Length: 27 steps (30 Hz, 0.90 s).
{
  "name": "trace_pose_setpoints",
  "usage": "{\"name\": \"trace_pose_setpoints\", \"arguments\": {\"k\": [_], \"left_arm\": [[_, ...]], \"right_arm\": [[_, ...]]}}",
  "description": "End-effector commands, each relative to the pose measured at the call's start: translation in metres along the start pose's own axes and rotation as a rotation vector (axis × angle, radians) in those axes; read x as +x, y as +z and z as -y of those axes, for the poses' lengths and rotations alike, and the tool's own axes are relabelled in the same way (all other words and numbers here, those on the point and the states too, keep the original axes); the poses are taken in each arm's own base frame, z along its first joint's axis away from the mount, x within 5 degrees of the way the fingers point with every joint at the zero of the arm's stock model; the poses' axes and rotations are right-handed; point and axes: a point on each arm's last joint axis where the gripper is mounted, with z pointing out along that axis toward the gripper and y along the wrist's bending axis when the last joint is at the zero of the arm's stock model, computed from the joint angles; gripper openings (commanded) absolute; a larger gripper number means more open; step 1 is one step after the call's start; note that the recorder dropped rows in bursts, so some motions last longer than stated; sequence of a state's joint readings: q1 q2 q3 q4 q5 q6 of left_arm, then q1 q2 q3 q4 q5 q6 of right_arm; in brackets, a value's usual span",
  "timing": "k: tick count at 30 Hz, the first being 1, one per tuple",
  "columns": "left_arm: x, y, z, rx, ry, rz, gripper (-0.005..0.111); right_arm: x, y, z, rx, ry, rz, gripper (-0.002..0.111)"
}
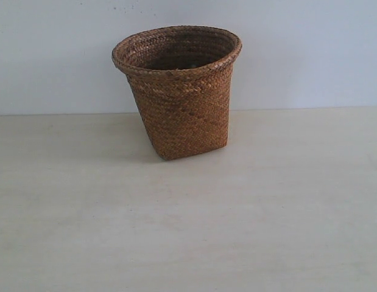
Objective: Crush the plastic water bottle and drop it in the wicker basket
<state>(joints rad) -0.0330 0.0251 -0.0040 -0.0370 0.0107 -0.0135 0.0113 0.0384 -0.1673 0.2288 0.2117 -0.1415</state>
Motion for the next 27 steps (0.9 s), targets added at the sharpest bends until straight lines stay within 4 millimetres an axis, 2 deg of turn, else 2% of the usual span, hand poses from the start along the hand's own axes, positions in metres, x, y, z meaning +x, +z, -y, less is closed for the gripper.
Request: {"name": "trace_pose_setpoints", "arguments": {"k": [1, 10, 27], "left_arm": [[0.006, -0.002, -0.003, -0.054, 0.008, -0.042, 0.004], [0.024, -0.005, -0.005, -0.084, 0.001, -0.252, 0.004], [0.025, -0.005, -0.002, -0.028, 0.005, -0.259, 0.004]], "right_arm": [[0.001, 0.0, 0.0, 0.002, 0.006, 0.003, 0.0], [0.001, 0.0, 0.0, 0.002, 0.006, 0.003, 0.0], [0.001, 0.0, 0.0, 0.002, 0.006, 0.007, 0.0]]}}
